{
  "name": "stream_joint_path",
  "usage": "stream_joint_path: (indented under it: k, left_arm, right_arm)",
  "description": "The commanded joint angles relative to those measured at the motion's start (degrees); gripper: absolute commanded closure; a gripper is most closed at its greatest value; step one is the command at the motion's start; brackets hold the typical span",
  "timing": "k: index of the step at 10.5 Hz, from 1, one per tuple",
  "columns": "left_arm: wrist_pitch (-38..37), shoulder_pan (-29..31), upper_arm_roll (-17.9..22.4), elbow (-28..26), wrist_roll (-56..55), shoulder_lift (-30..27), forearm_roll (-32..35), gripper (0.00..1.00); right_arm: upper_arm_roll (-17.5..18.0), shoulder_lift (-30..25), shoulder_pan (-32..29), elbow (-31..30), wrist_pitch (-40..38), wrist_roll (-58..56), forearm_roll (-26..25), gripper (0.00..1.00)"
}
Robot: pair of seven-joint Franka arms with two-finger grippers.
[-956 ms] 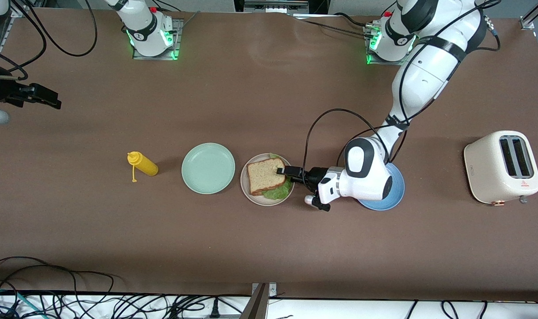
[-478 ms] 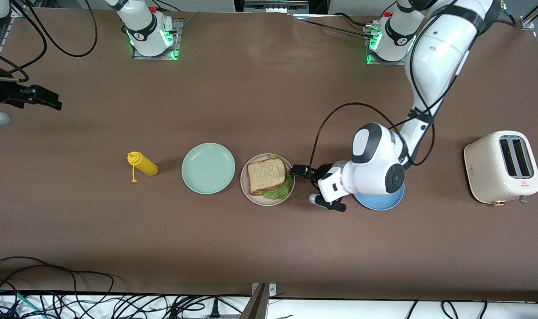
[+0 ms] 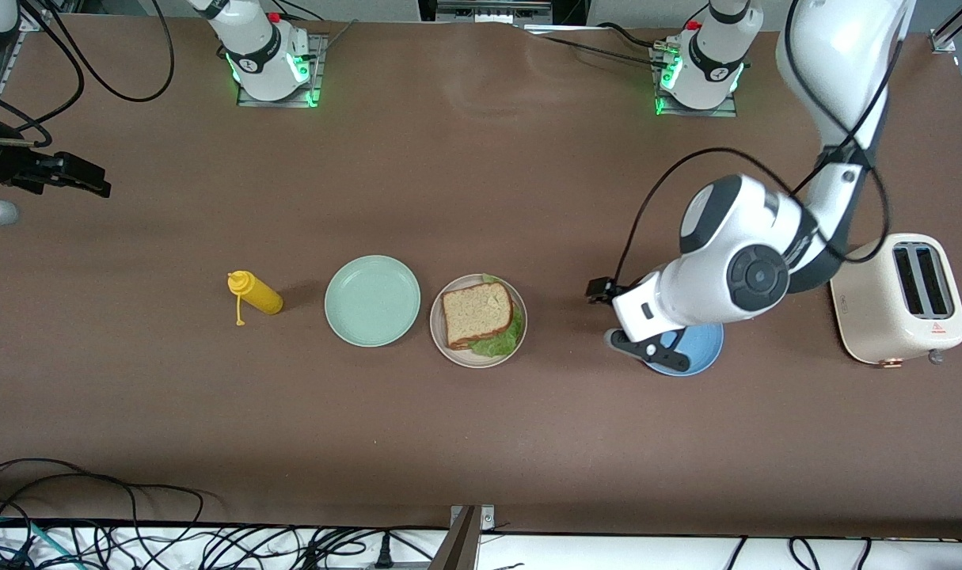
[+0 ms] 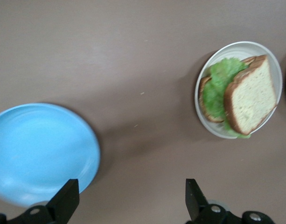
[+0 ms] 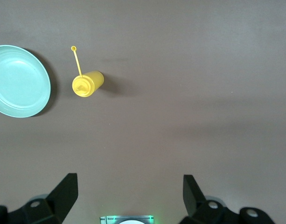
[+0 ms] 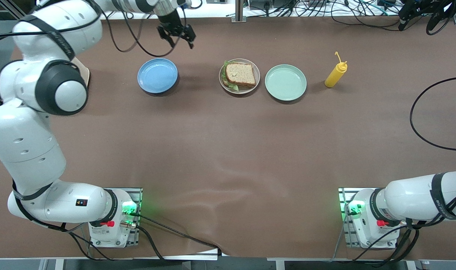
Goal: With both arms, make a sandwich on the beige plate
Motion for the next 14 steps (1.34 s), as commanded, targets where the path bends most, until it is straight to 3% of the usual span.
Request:
stream_joint_path:
  k: [1, 3, 4, 6, 8, 13, 14]
  left_arm:
    - [-8.2, -0.2, 0.6, -1.8, -2.0, -8.7, 7.5, 0.0]
    - [-10.9, 3.0, 0.7, -2.3, -0.5, -14.7, 7.0, 0.0]
    - [-10.8, 2.4, 2.1, -4.4, 0.0, -18.8, 6.7, 0.0]
    - [-10.0, 1.3, 8.2, -10.7, 0.2, -27.0, -2.7, 0.0]
    - [-8.8, 1.3, 10.6, -15.9, 2.0, -33.4, -4.1, 0.0]
    - [-8.3, 3.6, 11.6, -19.0, 3.4, -35.3, -0.2, 0.0]
    - [-8.4, 3.6, 13.4, -19.2, 3.6, -35.5, -0.6, 0.0]
  right_arm:
    - [-0.1, 0.4, 0.3, 1.2, -0.2, 0.7, 0.1, 0.0]
    - [-0.1, 0.4, 0.3, 1.3, -0.2, 0.7, 0.1, 0.0]
    - [-0.1, 0.4, 0.3, 1.2, -0.2, 0.7, 0.1, 0.0]
    - [0.0, 0.4, 0.3, 1.3, -0.2, 0.7, 0.1, 0.0]
    - [0.1, 0.4, 0.4, 1.3, -0.4, 0.5, -0.5, 0.0]
    - [-0.1, 0.4, 0.2, 3.9, -1.1, 0.3, 2.3, 0.0]
    - [0.0, 0.4, 0.3, 4.4, -1.2, 0.3, 2.3, 0.0]
